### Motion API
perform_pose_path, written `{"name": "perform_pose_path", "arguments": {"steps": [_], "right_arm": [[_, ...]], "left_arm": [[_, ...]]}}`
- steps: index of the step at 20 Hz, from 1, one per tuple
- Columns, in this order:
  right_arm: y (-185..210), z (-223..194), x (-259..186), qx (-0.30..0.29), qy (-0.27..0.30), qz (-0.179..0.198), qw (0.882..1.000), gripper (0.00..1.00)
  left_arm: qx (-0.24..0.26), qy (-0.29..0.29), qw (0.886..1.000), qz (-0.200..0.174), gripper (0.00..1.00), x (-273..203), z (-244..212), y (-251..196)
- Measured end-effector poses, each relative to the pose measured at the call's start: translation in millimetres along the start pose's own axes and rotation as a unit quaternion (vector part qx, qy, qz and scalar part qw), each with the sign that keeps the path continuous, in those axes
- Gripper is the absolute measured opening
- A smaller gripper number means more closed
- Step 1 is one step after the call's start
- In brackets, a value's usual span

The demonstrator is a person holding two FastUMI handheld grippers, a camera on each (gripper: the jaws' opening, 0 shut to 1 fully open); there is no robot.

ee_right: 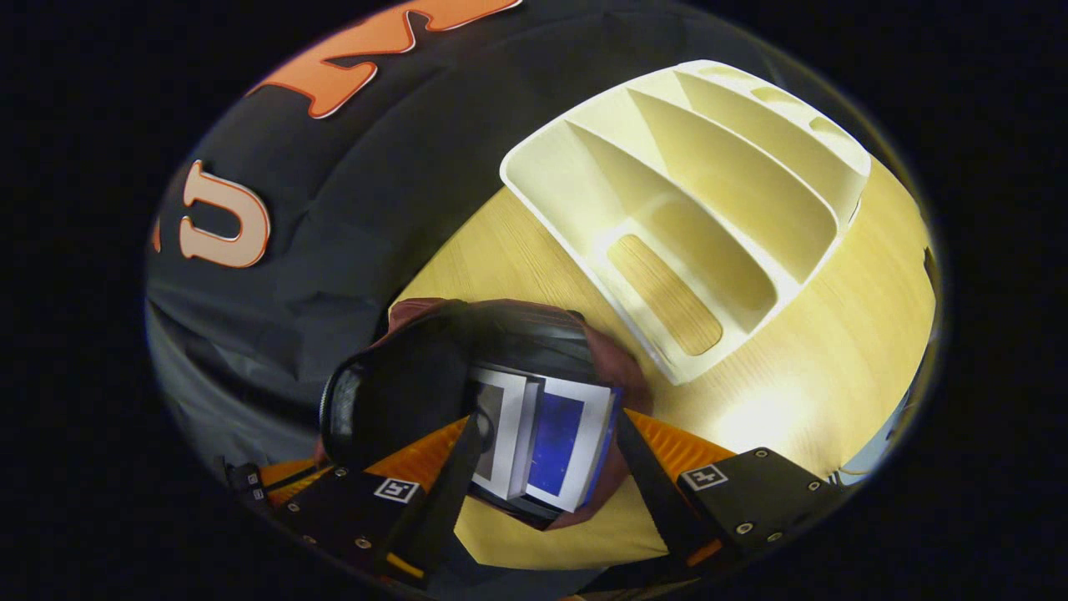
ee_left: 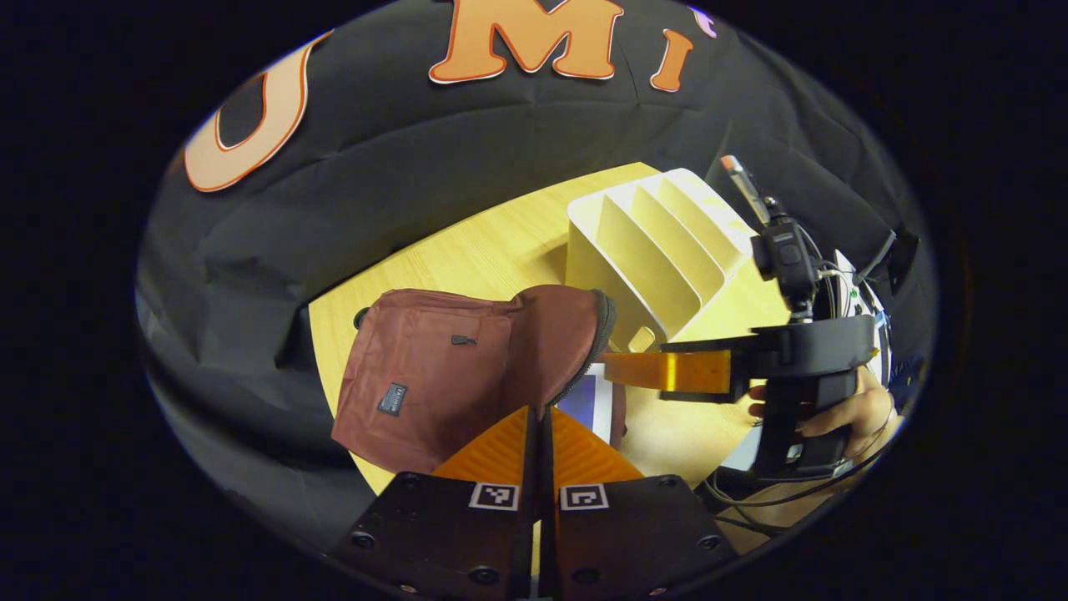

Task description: Open the schoolbag, grab two books from the bookshelf and put them into the schoolbag.

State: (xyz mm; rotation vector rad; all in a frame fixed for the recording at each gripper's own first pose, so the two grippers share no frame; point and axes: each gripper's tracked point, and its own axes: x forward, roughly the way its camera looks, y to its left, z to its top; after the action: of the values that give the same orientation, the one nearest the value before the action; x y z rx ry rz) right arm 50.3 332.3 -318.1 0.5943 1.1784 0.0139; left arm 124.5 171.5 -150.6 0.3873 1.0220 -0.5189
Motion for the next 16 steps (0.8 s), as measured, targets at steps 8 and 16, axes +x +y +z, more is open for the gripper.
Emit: {"name": "perform_pose_path", "arguments": {"steps": [8,16], "right_arm": [[-63,20,-34,-0.046,0.012,-0.016,0.999,0.98],[-134,73,-71,-0.120,-0.004,-0.036,0.992,0.98]], "left_arm": [[-0.076,0.020,0.997,-0.003,0.81,29,-25,-32],[-0.140,-0.030,0.988,0.052,0.98,48,0,-74]]}}
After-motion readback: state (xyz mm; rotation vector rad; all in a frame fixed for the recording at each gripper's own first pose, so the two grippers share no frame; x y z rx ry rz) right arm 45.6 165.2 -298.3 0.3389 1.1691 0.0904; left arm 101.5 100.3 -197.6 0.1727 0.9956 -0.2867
